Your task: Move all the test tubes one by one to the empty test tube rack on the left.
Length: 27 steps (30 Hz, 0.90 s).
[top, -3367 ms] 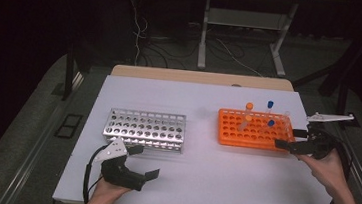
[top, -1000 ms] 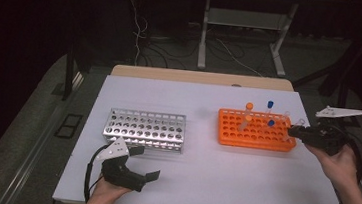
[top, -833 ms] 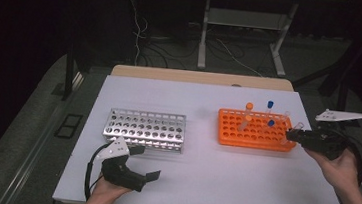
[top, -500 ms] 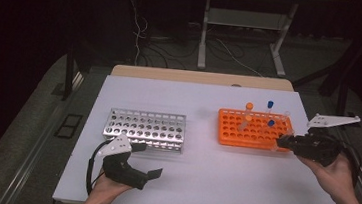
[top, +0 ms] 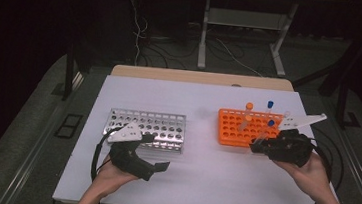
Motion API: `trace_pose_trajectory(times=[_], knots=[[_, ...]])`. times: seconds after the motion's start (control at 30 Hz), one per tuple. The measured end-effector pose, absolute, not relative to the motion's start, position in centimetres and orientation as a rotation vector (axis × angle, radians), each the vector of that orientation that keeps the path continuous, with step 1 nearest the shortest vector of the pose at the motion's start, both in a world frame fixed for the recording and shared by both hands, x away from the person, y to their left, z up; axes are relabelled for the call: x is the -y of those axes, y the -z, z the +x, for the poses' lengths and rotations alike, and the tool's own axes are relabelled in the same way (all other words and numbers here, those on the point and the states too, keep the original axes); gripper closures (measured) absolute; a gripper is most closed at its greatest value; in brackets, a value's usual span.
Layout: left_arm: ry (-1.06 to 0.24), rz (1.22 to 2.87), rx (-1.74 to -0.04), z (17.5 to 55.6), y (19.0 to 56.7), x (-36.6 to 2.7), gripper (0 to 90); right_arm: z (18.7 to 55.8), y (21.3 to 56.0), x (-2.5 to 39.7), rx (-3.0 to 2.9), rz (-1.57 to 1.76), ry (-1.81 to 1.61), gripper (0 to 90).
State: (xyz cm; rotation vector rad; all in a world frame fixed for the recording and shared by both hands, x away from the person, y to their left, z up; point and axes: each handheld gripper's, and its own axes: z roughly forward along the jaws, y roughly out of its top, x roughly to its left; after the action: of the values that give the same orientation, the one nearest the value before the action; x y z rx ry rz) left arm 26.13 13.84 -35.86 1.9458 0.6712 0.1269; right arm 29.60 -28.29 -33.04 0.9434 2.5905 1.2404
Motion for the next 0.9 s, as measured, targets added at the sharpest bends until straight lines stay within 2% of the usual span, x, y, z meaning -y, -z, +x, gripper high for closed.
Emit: trace_pose_trajectory(times=[0.9], knots=[[-0.055,2.113,-0.542,28.3,33.0,-10.2,1.8,30.0,33.0,22.2,-2.776,0.761,-1.168,75.0]])
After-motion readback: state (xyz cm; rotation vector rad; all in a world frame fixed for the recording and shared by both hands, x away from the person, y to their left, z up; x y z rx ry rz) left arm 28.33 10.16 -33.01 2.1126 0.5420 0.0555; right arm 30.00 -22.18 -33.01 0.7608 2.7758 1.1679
